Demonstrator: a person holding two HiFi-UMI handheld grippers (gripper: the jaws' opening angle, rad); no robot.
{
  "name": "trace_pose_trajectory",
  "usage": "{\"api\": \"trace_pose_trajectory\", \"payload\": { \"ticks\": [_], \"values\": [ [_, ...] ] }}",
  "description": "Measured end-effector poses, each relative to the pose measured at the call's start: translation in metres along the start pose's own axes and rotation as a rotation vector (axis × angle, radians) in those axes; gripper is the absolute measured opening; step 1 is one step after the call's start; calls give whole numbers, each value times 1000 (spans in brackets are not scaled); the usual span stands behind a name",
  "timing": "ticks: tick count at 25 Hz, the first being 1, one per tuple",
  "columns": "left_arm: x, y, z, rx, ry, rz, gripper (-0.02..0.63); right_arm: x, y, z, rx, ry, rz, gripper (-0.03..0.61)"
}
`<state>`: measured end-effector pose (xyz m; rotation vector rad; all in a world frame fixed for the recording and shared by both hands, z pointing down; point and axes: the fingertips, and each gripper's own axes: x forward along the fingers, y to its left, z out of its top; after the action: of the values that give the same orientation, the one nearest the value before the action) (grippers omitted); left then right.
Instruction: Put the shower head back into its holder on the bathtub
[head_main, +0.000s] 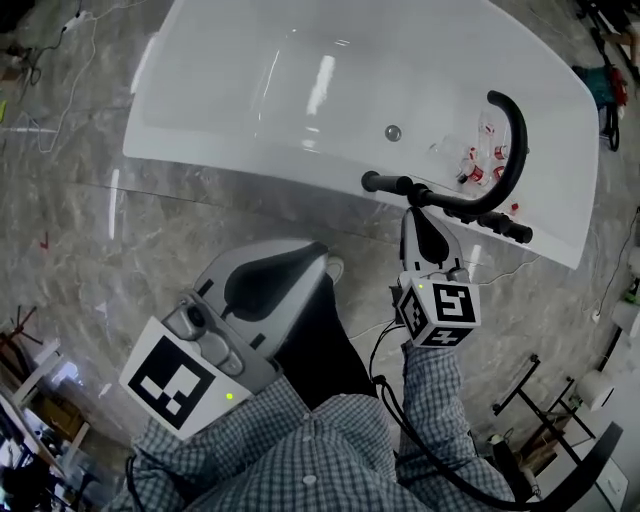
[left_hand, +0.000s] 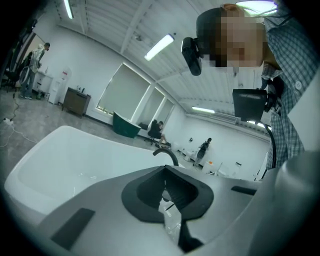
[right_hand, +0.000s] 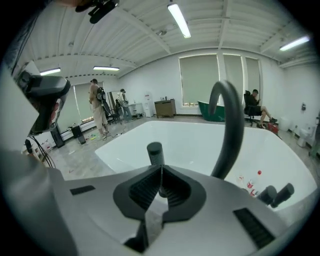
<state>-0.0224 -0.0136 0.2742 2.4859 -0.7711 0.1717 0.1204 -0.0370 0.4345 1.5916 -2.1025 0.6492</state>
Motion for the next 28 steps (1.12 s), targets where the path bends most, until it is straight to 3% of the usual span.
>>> {"api": "trace_pose_trajectory", "payload": {
  "ticks": [6, 13, 20, 28],
  "values": [
    [-19, -36, 42, 67, -45, -35, 9, -68, 0, 56, 23, -107, -33, 23],
    [-43, -67, 83, 146, -69, -39, 9, -123, 11, 117, 3, -215, -10, 23],
    [-64, -86, 102, 185, -66, -26, 9, -160, 30, 144, 18, -288, 6, 23],
    [-65, -105, 115, 193, -96, -64, 9, -183, 32, 160, 44, -330, 6, 21]
  ]
}}
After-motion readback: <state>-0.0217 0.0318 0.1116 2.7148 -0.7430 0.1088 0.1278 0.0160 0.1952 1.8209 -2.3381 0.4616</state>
